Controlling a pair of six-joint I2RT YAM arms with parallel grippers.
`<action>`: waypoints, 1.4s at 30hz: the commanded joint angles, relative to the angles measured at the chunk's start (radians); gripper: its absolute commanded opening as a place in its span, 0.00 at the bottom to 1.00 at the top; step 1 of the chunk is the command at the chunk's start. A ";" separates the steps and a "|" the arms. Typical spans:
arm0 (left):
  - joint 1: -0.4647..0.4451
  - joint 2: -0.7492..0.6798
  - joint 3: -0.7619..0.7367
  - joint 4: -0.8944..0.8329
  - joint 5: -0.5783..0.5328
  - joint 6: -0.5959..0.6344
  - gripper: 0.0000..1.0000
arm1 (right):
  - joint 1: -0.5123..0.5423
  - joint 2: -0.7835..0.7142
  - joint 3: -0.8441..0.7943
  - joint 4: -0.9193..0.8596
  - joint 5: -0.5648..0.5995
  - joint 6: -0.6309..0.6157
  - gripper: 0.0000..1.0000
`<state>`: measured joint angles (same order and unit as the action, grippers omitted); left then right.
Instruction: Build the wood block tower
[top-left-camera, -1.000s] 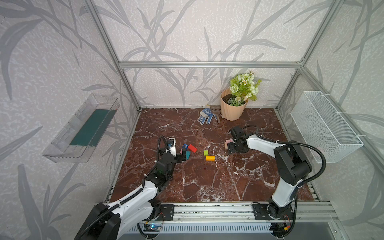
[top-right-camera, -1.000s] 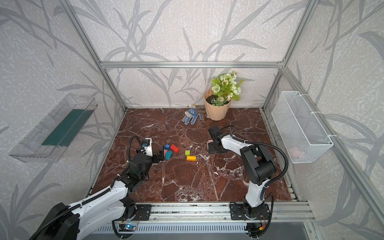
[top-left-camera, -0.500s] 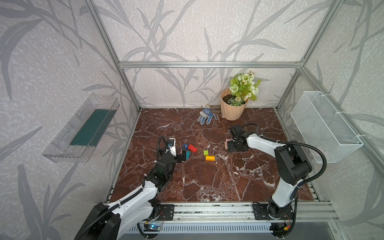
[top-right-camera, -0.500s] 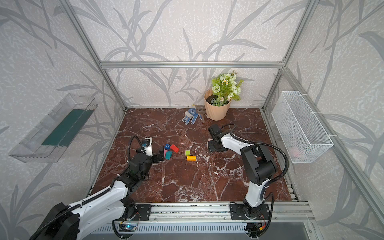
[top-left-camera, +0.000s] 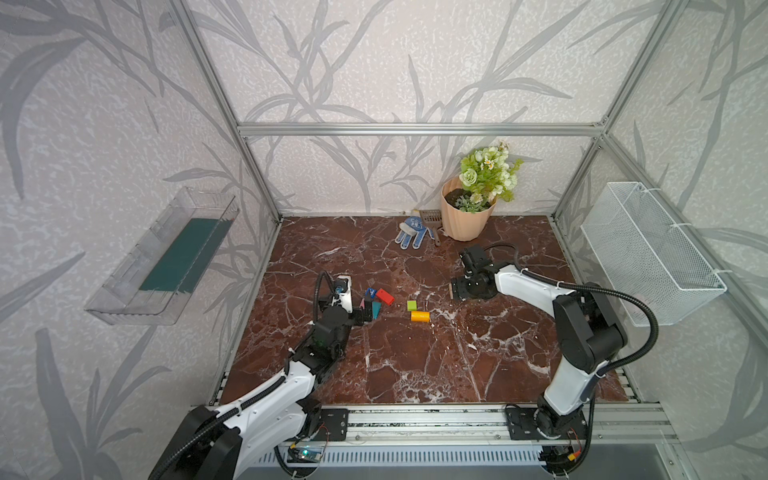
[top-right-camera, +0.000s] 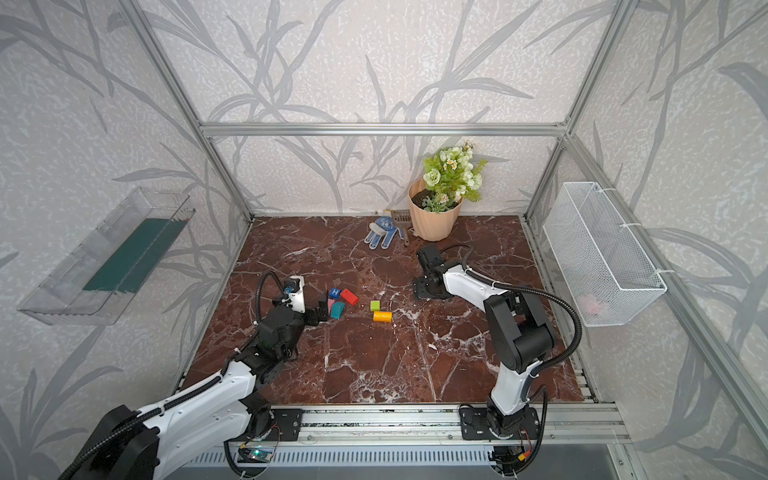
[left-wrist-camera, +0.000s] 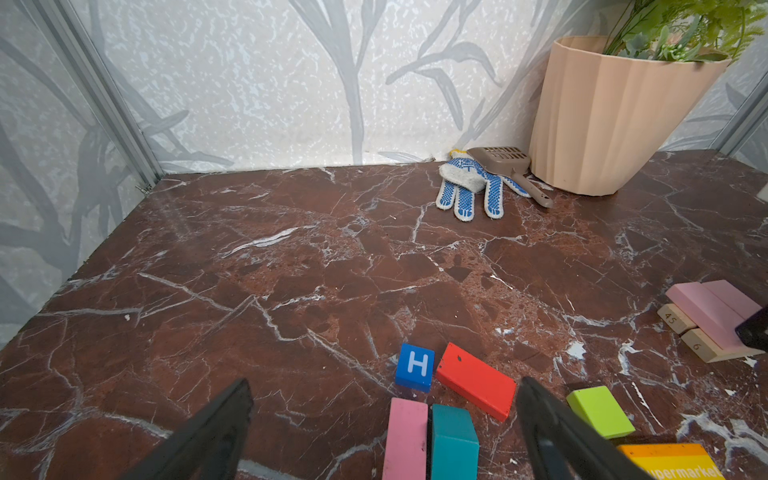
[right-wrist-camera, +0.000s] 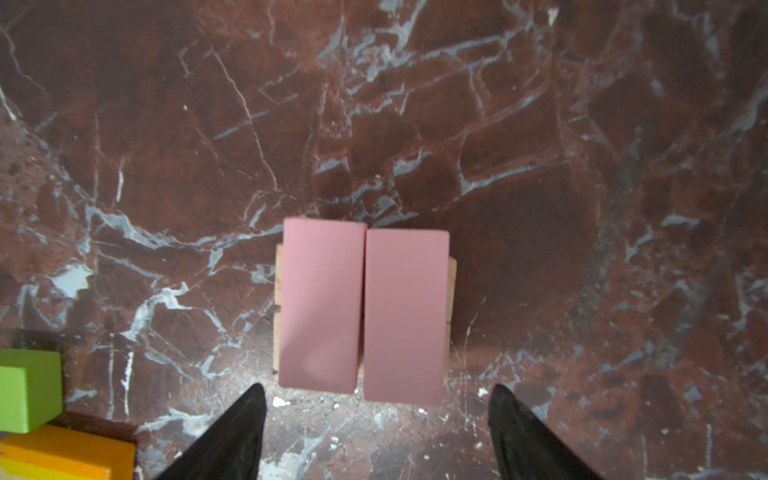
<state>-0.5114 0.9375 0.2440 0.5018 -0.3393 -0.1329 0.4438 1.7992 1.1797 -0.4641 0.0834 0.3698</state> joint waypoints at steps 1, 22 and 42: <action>-0.003 -0.008 -0.011 0.019 -0.001 0.001 0.99 | -0.002 0.042 0.052 -0.025 -0.008 0.003 0.82; -0.004 -0.009 -0.012 0.019 0.000 0.001 0.99 | 0.003 0.122 0.137 -0.092 0.044 0.014 0.70; -0.004 -0.009 -0.012 0.018 0.000 0.001 0.99 | 0.022 0.134 0.142 -0.097 0.047 0.011 0.66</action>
<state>-0.5114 0.9375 0.2440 0.5018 -0.3389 -0.1329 0.4591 1.9202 1.2953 -0.5301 0.1226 0.3744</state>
